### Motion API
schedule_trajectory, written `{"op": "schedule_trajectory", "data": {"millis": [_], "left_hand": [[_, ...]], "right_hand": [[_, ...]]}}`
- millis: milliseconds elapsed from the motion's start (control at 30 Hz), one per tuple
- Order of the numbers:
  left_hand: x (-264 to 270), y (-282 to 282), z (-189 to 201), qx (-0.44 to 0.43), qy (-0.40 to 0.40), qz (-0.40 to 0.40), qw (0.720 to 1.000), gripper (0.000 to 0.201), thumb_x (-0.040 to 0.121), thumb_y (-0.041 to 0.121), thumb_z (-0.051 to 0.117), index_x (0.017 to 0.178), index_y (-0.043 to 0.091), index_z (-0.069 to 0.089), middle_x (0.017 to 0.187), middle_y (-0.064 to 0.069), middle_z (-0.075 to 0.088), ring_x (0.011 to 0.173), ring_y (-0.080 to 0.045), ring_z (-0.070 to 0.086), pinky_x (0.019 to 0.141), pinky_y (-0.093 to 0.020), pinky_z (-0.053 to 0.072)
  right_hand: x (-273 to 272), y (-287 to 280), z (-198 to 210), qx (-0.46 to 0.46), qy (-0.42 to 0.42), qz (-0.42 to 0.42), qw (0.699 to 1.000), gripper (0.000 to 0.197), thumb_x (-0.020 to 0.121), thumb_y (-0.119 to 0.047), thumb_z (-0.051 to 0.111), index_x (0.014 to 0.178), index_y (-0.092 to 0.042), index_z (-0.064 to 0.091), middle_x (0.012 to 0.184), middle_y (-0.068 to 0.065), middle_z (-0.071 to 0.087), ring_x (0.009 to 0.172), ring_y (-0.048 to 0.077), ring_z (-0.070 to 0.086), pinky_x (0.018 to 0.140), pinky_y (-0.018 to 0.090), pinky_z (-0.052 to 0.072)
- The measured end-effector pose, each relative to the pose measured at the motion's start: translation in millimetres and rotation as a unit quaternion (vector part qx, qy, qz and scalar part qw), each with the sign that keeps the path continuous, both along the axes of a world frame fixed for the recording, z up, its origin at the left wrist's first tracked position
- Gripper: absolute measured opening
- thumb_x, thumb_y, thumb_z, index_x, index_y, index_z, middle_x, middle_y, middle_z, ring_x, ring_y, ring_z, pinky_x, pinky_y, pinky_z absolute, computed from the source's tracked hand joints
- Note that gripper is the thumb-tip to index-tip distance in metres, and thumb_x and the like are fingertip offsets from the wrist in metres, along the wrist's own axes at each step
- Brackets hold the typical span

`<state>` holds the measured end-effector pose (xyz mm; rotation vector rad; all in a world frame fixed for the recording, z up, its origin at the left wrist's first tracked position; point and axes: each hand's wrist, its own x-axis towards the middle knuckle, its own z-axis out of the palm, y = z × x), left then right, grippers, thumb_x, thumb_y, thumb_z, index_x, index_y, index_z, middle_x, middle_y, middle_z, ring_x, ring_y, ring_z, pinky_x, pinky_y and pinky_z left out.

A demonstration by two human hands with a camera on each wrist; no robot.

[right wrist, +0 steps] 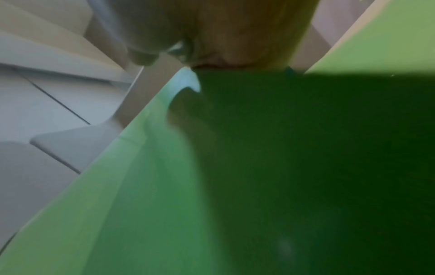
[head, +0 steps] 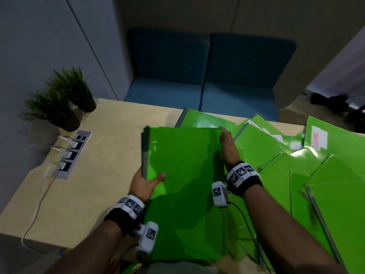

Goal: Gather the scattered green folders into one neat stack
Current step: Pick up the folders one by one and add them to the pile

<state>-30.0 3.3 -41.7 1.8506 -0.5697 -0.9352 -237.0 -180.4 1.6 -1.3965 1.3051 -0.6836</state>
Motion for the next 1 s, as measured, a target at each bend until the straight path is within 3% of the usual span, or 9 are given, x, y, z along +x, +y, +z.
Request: {"op": "schedule_trajectory", "data": {"millis": [67, 167, 267, 333, 500, 633, 733, 833, 1000], "left_hand": [[25.7, 5.9, 2.4, 0.002, -0.017, 0.046, 0.999, 0.026, 0.074, 0.009, 0.08, 0.096, 0.013, 0.067, 0.087, -0.007, 0.073, 0.069, -0.009, 0.069, 0.062, -0.018, 0.055], [70.4, 22.2, 11.2, 0.039, -0.038, 0.095, 0.994, 0.037, 0.076, 0.017, 0.08, 0.107, 0.003, 0.066, 0.096, -0.014, 0.068, 0.085, -0.023, 0.069, 0.078, -0.03, 0.051], [107.7, 44.9, 11.8, 0.1, -0.056, 0.124, 0.986, 0.063, 0.071, 0.039, 0.081, 0.115, -0.001, 0.061, 0.108, -0.02, 0.066, 0.092, -0.031, 0.06, 0.087, -0.04, 0.048], [116.0, 58.2, 11.6, 0.153, -0.071, 0.125, 0.978, 0.071, 0.076, 0.042, 0.076, 0.123, -0.005, 0.053, 0.119, -0.027, 0.06, 0.094, -0.034, 0.054, 0.087, -0.041, 0.044], [111.4, 74.8, 4.0, 0.194, -0.057, 0.134, 0.97, 0.075, 0.079, 0.044, 0.073, 0.132, -0.003, 0.047, 0.129, -0.028, 0.054, 0.11, -0.042, 0.053, 0.095, -0.044, 0.041], [101.5, 77.3, -9.2, 0.192, -0.033, 0.13, 0.972, 0.064, 0.078, 0.042, 0.075, 0.124, 0.002, 0.057, 0.123, -0.024, 0.061, 0.105, -0.039, 0.056, 0.093, -0.041, 0.042], [100.1, 75.2, -14.3, 0.196, -0.027, 0.124, 0.972, 0.069, 0.076, 0.043, 0.076, 0.126, 0.001, 0.056, 0.125, -0.024, 0.06, 0.109, -0.04, 0.056, 0.095, -0.042, 0.043], [101.3, 70.9, -13.8, 0.204, -0.023, 0.119, 0.971, 0.072, 0.078, 0.041, 0.076, 0.131, -0.001, 0.052, 0.129, -0.025, 0.057, 0.114, -0.042, 0.054, 0.099, -0.043, 0.041], [102.8, 70.4, -16.3, 0.204, -0.013, 0.121, 0.971, 0.067, 0.077, 0.038, 0.077, 0.128, 0.001, 0.055, 0.128, -0.023, 0.059, 0.104, -0.036, 0.056, 0.094, -0.039, 0.041]], "right_hand": [[-2.0, -3.6, -2.1, -0.006, 0.004, 0.02, 1.0, 0.048, 0.104, -0.042, 0.029, 0.14, -0.014, 0.043, 0.14, 0.013, 0.051, 0.126, 0.027, 0.051, 0.107, 0.039, 0.039], [-25.8, -2.2, -23.2, -0.06, 0.184, 0.052, 0.98, 0.034, 0.096, -0.026, 0.056, 0.127, -0.013, 0.059, 0.116, 0.014, 0.067, 0.107, 0.028, 0.064, 0.093, 0.032, 0.046], [-52.4, 24.7, -50.7, -0.078, 0.371, 0.182, 0.907, 0.046, 0.086, -0.027, 0.068, 0.13, -0.019, 0.057, 0.129, 0.01, 0.054, 0.119, 0.029, 0.054, 0.1, 0.034, 0.042], [-59.9, 45.9, -61.7, -0.097, 0.432, 0.195, 0.875, 0.057, 0.081, -0.036, 0.072, 0.134, -0.025, 0.052, 0.141, 0.006, 0.042, 0.128, 0.029, 0.045, 0.107, 0.04, 0.039], [-43.0, 73.0, -61.3, -0.029, 0.472, 0.052, 0.88, 0.079, 0.084, -0.044, 0.067, 0.145, -0.012, 0.029, 0.143, 0.014, 0.038, 0.131, 0.032, 0.038, 0.106, 0.045, 0.036], [-31.1, 70.7, -58.4, 0.103, 0.4, -0.014, 0.911, 0.093, 0.078, -0.047, 0.075, 0.146, -0.007, 0.025, 0.145, 0.017, 0.041, 0.132, 0.035, 0.043, 0.107, 0.048, 0.04], [-24.3, 64.2, -53.7, 0.179, 0.3, -0.034, 0.936, 0.075, 0.081, -0.038, 0.074, 0.139, -0.006, 0.037, 0.136, 0.016, 0.053, 0.119, 0.035, 0.056, 0.096, 0.04, 0.049], [-26.8, 52.3, -43.5, 0.141, 0.274, -0.028, 0.951, 0.057, 0.088, -0.031, 0.068, 0.133, -0.005, 0.046, 0.129, 0.015, 0.059, 0.115, 0.033, 0.058, 0.095, 0.038, 0.05], [-57.4, 30.0, -33.6, 0.096, 0.485, -0.02, 0.869, 0.067, 0.086, -0.05, 0.064, 0.129, -0.001, 0.049, 0.145, 0.024, 0.035, 0.135, 0.039, 0.033, 0.111, 0.044, 0.034]]}}
